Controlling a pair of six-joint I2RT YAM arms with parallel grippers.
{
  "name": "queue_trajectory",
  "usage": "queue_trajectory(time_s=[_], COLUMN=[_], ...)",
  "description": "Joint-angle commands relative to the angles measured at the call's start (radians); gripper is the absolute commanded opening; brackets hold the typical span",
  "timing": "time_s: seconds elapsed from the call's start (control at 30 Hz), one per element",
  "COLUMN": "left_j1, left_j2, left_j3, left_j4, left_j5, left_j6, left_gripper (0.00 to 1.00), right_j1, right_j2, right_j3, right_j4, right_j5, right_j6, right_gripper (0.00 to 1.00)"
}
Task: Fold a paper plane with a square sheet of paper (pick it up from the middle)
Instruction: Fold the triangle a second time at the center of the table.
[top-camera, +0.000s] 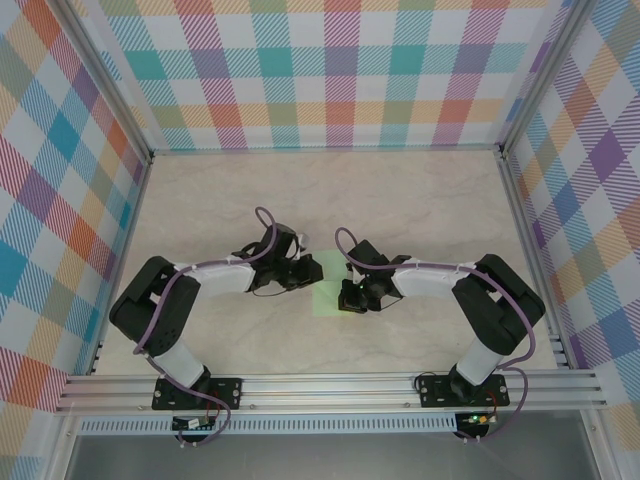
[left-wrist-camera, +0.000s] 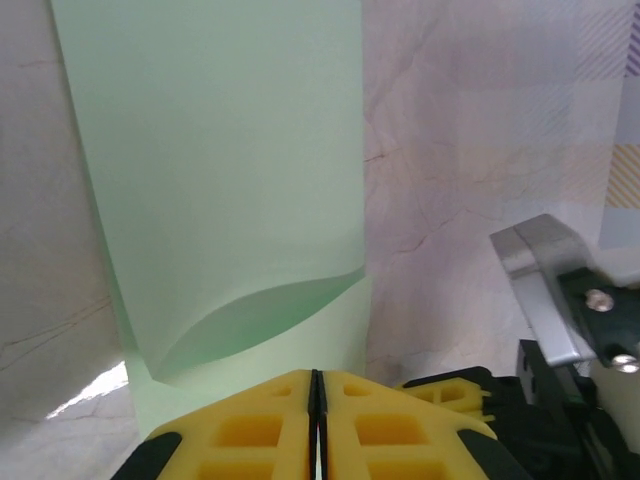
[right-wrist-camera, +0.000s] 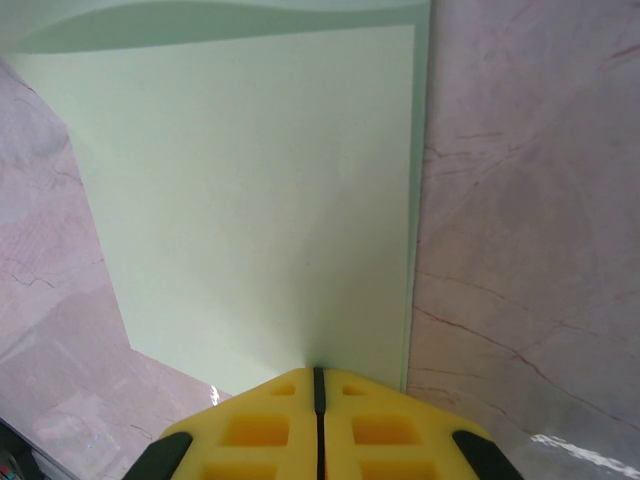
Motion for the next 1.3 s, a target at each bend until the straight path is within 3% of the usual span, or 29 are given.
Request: queue_trajectory(time_s=[0.0,0.53,0.9,1.27], left_j1=[-0.011,-0.014,-0.014,-0.014], left_j2=[0.042,0.119,0.126,0.131], left_j3=[0.014,0.052,0.043,0.044], left_j4=[0.005,-0.050,-0.064,-0.106], left_j5=[0.012,-0.023,-0.038,-0.074], left_j6=[-0.010,-0.011,-0.012,-0.002], left_gripper=[0.10,0.08,0.08,0.08], right_j1=[0.001,0.002,0.008,0.009], right_j2=[0.048,-0.016,0.128,0.177], right_j3=[-0.023,0.111,0.226,0.223], right_j4=[-0.105,-0.094,-0.050,-0.093], right_j5=[0.044,-0.016,-0.013,0.039], right_j6=[0.002,-0.045,-0.049,-0.060], right_gripper=[0.08,0.08,0.07,0.07])
